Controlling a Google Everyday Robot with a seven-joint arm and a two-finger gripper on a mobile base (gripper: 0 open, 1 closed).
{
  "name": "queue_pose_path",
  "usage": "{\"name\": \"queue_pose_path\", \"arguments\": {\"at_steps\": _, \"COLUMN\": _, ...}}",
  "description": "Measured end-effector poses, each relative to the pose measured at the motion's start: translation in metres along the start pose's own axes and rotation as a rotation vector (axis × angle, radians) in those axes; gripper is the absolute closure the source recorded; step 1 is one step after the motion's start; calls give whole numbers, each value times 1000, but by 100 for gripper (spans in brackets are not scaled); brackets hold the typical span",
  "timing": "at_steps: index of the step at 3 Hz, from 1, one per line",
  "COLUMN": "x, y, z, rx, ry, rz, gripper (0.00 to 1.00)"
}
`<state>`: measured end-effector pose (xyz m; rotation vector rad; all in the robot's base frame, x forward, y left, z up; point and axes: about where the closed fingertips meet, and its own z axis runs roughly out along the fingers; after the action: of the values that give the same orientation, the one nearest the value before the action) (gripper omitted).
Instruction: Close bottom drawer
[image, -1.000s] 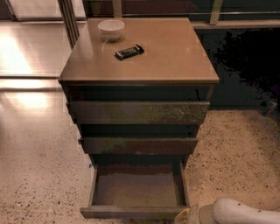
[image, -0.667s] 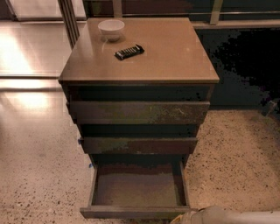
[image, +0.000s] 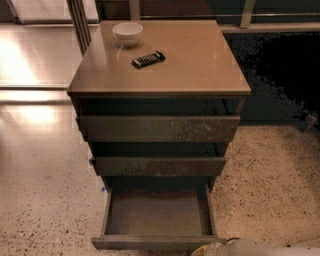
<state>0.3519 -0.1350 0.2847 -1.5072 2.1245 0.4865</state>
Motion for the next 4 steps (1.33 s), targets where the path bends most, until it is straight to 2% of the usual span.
{"name": "queue_pose_path", "arguments": {"at_steps": 1, "x": -4, "y": -17, "z": 26, "rx": 56, "ry": -58, "rz": -36, "gripper": 100}}
{"name": "queue_pose_path", "arguments": {"at_steps": 2, "x": -8, "y": -32, "z": 45, "rx": 84, "ry": -74, "rz": -63, "gripper": 100}}
{"name": "queue_pose_path", "arguments": {"at_steps": 4, "x": -3, "y": -26, "z": 49, "rx": 79, "ry": -87, "rz": -55, "gripper": 100}}
